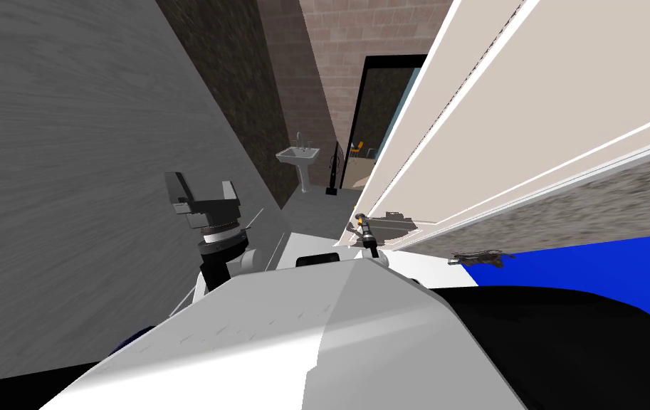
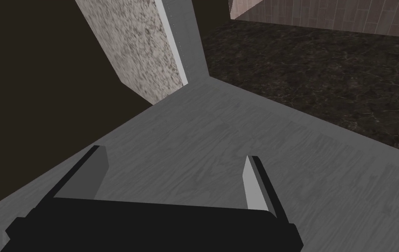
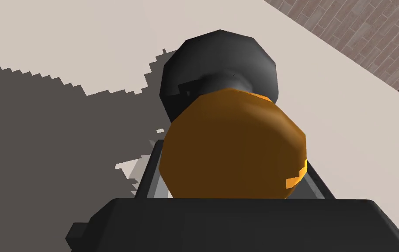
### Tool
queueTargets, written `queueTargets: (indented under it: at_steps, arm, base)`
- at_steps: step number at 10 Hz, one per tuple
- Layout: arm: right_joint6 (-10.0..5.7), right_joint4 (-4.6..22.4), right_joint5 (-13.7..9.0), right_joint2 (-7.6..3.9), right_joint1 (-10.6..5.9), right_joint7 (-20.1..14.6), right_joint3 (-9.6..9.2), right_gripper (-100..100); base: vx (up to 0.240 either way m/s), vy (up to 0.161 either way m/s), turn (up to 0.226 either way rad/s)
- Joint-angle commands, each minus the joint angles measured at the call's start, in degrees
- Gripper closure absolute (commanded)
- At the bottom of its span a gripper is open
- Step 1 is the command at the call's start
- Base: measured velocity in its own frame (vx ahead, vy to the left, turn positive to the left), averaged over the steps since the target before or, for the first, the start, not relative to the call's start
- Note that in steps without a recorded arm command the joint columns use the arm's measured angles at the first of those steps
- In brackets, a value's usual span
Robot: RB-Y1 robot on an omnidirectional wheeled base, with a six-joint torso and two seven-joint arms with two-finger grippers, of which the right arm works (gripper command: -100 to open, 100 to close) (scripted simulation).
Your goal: Pull the door open
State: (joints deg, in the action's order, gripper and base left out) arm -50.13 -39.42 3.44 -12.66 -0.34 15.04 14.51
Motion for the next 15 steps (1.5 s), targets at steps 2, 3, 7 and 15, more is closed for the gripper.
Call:
queueTargets:
  at_steps: [2, 3, 7, 15]
  arm:
    - [-0.1, 0.1, -1.41, 0.33, -0.29, -3.97, -1.46, 100]
    - [-0.09, 0.25, -2.52, 0.18, -0.45, -5.38, -2.08, 100]
    - [-0.06, 0.57, -4.74, -0.13, -0.75, -10.87, -3.32, 100]
    - [0.01, 1.22, -9.28, -0.76, -1.38, -20.57, -5.87, 100]
  base:
    - [-0.037, -0.009, 0.05]
    - [-0.057, -0.031, 0.072]
    - [-0.043, -0.017, 0.038]
    - [-0.038, -0.013, 0.044]
